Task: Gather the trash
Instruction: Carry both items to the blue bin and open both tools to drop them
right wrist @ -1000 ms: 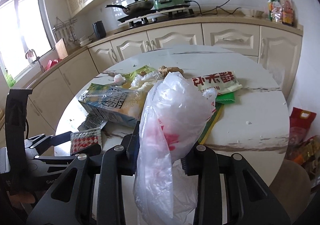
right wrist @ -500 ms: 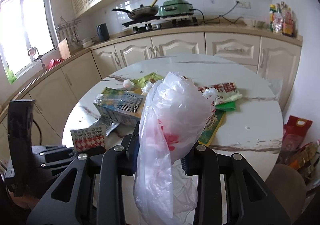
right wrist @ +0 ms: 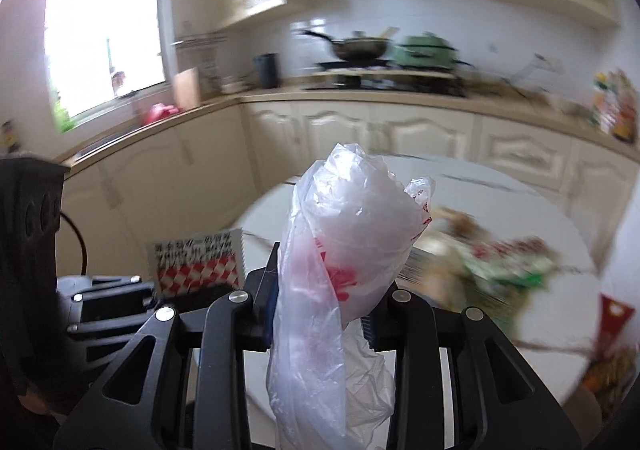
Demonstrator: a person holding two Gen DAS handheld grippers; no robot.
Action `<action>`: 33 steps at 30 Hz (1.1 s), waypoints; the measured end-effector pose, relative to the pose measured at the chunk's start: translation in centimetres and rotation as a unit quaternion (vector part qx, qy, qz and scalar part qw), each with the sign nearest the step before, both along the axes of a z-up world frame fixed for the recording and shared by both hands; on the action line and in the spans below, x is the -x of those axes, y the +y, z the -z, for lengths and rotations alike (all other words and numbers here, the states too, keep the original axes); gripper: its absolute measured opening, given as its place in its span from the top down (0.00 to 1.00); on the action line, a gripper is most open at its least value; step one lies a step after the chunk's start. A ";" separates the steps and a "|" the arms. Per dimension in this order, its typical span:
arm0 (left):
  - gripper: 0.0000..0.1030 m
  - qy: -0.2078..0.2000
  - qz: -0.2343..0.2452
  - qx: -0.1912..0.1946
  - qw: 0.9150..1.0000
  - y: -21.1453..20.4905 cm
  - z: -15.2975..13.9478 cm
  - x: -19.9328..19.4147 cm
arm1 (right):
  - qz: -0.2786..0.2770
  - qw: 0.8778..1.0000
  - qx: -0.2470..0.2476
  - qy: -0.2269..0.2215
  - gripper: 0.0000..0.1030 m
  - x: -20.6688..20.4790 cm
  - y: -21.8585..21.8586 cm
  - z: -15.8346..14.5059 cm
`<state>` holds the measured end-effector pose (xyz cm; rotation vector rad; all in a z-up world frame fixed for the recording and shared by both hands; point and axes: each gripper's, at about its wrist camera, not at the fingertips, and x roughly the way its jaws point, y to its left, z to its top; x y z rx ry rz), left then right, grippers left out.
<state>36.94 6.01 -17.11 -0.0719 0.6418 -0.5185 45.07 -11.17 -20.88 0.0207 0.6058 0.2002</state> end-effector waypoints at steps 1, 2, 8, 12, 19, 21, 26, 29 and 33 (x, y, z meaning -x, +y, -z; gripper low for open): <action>1.00 -0.003 -0.020 -0.008 1.000 1.9 0.1 -0.3 | -0.013 1.000 0.000 0.001 0.71 -0.4 1.3 0.0; 1.00 -0.002 -0.042 -0.019 0.999 3.9 0.3 -0.8 | -0.041 0.999 0.002 0.003 0.71 -1.3 3.8 0.2; 1.00 0.064 -0.150 -0.053 0.985 16.6 5.8 -4.5 | -0.151 0.988 0.019 0.034 0.71 -5.6 15.9 4.6; 1.00 0.160 -0.174 -0.057 0.970 22.2 14.0 -8.0 | -0.198 0.974 0.039 0.103 0.71 -9.9 23.0 12.1; 1.00 0.310 -0.156 -0.040 0.937 26.1 27.8 -14.1 | -0.176 0.942 0.060 0.281 0.71 -17.9 26.4 28.9; 0.99 0.332 -0.149 -0.055 0.930 26.5 30.4 -16.0 | -0.162 0.932 0.059 0.320 0.70 -19.5 25.9 32.8; 0.84 0.372 -0.149 -0.064 0.914 27.6 34.7 -19.7 | -0.141 0.909 0.045 0.389 0.70 -22.9 24.6 39.9; 0.60 0.399 -0.160 -0.069 0.900 28.2 36.2 -21.8 | -0.141 0.904 0.036 0.403 0.70 -24.2 24.1 41.9; 0.53 0.427 -0.183 -0.058 0.884 28.8 34.7 -24.9 | -0.138 0.898 0.022 0.417 0.67 -25.6 23.8 43.2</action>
